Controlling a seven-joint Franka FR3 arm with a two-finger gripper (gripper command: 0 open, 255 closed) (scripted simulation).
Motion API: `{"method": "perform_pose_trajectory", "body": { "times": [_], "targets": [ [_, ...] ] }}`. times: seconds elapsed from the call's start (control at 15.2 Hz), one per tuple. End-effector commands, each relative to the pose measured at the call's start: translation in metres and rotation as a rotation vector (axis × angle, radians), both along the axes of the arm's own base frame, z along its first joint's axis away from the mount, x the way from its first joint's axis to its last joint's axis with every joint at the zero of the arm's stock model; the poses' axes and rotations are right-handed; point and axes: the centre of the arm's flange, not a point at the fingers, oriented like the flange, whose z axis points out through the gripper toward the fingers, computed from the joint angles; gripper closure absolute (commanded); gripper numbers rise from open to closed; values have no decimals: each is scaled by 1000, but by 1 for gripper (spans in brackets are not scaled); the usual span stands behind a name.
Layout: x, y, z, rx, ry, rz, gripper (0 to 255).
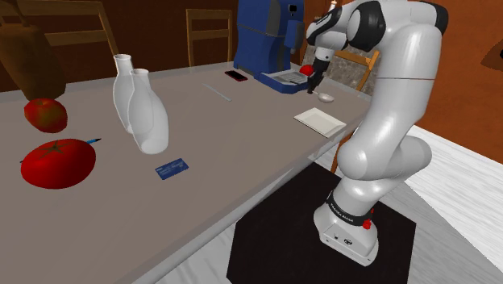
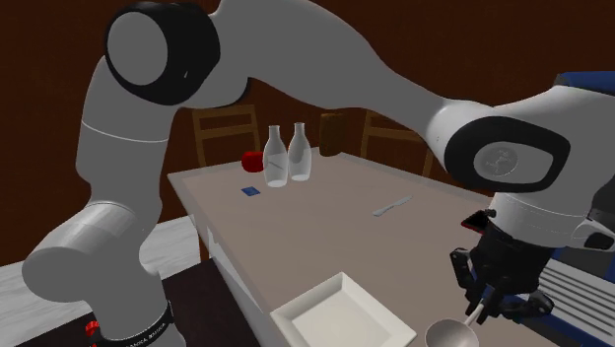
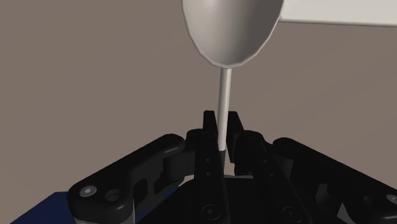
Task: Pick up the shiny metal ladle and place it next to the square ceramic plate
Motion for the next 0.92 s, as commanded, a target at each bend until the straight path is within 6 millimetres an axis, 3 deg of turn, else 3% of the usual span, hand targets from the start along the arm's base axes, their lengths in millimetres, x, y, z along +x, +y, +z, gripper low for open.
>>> {"method": "perform_pose_trajectory", "body": {
  "times": [0.0,0.33,0.79,0.86],
  "targets": [
    [0,0,-11,0,0,0,255],
    [0,0,-37,0,0,0,255],
    [0,0,-37,0,0,0,255],
    [0,0,-38,0,0,0,0]
  ]
}}
